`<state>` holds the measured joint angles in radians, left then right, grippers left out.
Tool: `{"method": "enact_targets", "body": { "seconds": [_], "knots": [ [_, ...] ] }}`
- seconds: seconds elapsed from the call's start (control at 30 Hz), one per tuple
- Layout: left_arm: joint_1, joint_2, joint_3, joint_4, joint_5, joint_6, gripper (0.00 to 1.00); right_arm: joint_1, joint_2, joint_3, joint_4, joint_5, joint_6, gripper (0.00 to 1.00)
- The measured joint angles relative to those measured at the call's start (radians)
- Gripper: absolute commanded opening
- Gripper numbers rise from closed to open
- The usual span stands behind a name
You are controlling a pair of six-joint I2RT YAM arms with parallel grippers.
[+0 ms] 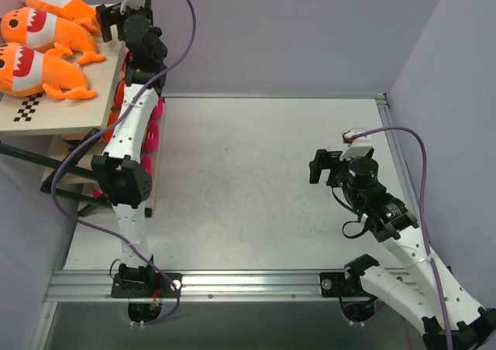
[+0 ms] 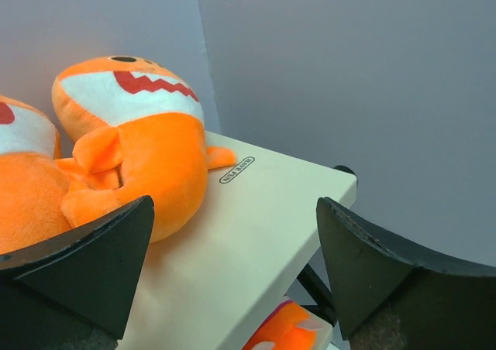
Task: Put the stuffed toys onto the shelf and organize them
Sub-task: Place the stuffed toy onto shelf
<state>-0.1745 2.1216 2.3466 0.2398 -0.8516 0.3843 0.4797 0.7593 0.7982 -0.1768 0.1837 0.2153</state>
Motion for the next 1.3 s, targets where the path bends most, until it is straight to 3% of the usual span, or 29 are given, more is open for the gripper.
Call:
{"method": "enact_targets", "body": {
  "seconds": [0.37,0.57,0.97,1.3],
  "knots": [
    [-0.076,-0.063,-0.017,-0.002,0.094,-0.007,0.96,0.0,-0.008,0.0,-0.008,0.007,0.0,0.99],
    [-0.159,-0.195,-0.15,-0.018,0.153,-0.032,0.94,0.0,-0.032,0.027,-0.039,0.046,0.0,0.99],
    [-0.321,-0.734,-0.706,-0.123,0.315,-0.183,0.94,0.0,-0.179,0.068,-0.084,0.217,0.055,1.0],
    [-0.406,-1.264,-1.101,-0.393,0.34,-0.307,0.94,0.0,-0.312,0.062,-0.101,0.322,0.071,0.99]
  ]
}}
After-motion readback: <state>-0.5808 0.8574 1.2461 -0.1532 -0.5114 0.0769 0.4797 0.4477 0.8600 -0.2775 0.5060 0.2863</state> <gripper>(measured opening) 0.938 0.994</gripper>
